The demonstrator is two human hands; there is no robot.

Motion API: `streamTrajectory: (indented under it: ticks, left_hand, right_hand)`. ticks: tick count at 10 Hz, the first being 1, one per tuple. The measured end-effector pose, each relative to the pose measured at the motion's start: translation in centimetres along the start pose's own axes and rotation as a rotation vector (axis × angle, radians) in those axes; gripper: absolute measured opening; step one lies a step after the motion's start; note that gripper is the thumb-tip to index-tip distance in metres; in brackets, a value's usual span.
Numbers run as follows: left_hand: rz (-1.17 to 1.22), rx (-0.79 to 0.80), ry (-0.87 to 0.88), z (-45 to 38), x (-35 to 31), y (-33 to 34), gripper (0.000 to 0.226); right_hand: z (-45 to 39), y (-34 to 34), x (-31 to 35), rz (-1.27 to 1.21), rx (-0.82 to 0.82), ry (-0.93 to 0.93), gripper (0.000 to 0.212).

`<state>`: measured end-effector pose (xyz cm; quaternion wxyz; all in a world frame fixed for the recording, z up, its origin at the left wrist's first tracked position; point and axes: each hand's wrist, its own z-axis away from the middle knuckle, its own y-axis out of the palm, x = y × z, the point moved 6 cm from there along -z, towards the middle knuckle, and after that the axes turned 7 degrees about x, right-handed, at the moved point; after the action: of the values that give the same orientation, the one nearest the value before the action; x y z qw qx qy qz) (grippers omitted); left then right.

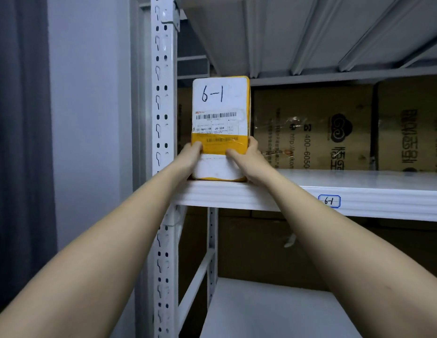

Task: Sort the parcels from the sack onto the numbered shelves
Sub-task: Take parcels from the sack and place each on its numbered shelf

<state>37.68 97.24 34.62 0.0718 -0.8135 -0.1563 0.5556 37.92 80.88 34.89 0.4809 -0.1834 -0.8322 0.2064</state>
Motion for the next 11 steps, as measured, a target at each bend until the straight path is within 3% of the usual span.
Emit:
streamTrajectory:
  ticks: [1, 2, 4, 5, 6, 7, 8, 9, 10, 11]
  left_hand:
    - [0.011, 0.034, 0.006, -0.5, -0.2, 0.5, 0.036]
    - [-0.001, 0.000, 0.005, -1.1, 0.2, 0.5, 0.039]
    - [-0.082, -0.027, 0.001, -2.8, 1.5, 0.4, 0.018]
    - [-0.110, -0.035, 0.009, -3.5, 1.8, 0.2, 0.021]
    - [-0.153, -0.026, 0.022, -3.5, 1.8, 0.2, 0.032]
    - [-0.177, 0.029, 0.022, -3.4, 1.8, 0.6, 0.041]
    - [-0.174, 0.045, -0.035, -3.3, 2.1, 0.6, 0.045]
    - [-0.175, 0.012, -0.097, -3.3, 2.6, 0.4, 0.059]
    - [-0.321, -0.116, -0.021, -2.1, 1.7, 0.6, 0.061]
    - [-0.493, -0.348, 0.228, 1.1, 0.2, 1.1, 0.069]
  right_hand:
    - [-0.6, 0.2, -0.5, 0.004, 0.011, 0.047, 0.082]
    - [-1.1, 0.4, -0.8, 0.003, 0.007, 0.099, 0.083]
    - [-2.2, 0.3, -2.0, 0.072, 0.046, 0.223, 0.076]
    - [-2.1, 0.5, -2.1, 0.033, 0.008, 0.245, 0.066]
    - [-1.8, 0.3, -1.8, -0.158, -0.059, 0.225, 0.047]
    - [-2.0, 0.9, -1.1, 0.922, 0.109, 0.076, 0.028]
    - [-1.7, 0.4, -1.4, 0.042, -0.055, 0.189, 0.046]
    - [-1.2, 0.2, -1.8, -0.039, 0.005, 0.255, 0.061]
    - [-0.9, -0.2, -1.8, -0.044, -0.041, 0.233, 0.073]
    - [0.4, -1.1, -0.3, 0.060, -0.238, 0.064, 0.073]
